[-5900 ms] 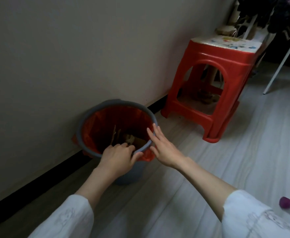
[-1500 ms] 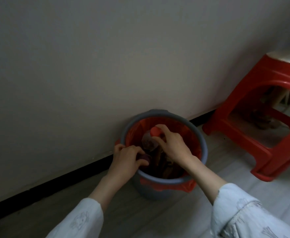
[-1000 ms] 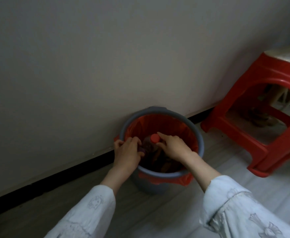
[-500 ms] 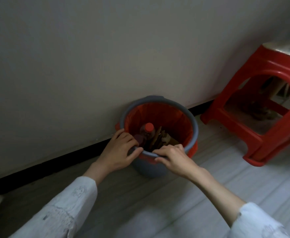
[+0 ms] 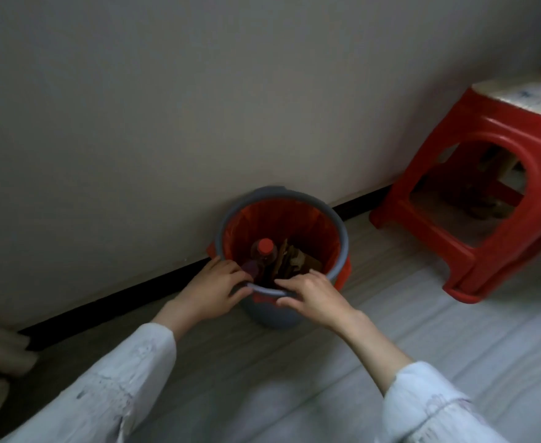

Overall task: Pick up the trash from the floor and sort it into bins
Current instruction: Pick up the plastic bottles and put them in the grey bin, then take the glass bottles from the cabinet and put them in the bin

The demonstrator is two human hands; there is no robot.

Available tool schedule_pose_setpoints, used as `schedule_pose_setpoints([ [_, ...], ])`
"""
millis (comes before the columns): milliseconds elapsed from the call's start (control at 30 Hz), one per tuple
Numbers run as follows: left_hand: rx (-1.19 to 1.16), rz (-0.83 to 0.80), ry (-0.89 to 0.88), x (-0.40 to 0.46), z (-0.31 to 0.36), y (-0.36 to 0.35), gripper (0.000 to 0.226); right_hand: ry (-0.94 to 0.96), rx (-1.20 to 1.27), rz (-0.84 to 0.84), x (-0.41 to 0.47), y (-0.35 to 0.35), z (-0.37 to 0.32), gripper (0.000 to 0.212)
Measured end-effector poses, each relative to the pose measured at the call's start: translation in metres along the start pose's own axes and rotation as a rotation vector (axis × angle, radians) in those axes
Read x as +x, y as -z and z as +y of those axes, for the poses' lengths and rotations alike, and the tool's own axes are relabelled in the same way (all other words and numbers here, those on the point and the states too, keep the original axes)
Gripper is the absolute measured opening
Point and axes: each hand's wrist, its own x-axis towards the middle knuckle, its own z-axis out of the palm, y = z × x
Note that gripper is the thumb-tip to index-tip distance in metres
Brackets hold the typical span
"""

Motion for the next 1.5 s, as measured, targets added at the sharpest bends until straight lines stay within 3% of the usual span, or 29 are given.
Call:
schedule_pose_setpoints([
  [67,-0.123,-0.124,0.115,0.000,0.017,0.041,0.047,-0.043,0.089,-0.016,-0.022,0.034,-0.017,0.055],
  [133,-0.157,-0.141,0.157,0.000,0.038,0.089,0.041,-0.058,0.120,0.005,-0.041,0.079,-0.033,0.057],
  [500,-0.361,0.159,0.324,-0.085,0.137,0.458,0.038,-0.005,0.181,0.056,-0.114,0.404,-0.213,0.051],
  [733,-0.399,0.448,0.533,-0.188,0.186,0.615,0.033,0.155,0.378,0.067,-0.173,0.518,-0.338,0.047],
  [833,-0.390,0.550,0.608,-0.231,0.216,0.640,0.033,0.244,0.442,0.098,-0.195,0.542,-0.371,0.044],
  [1067,-0.402,0.753,0.910,-0.378,0.309,0.667,0.032,0.491,0.453,-0.059,-0.281,0.540,-0.456,0.041],
  [1500,-0.253,0.982,1.465,-0.683,0.418,0.634,0.023,0.957,0.293,-0.487,-0.423,0.418,-0.677,0.047],
])
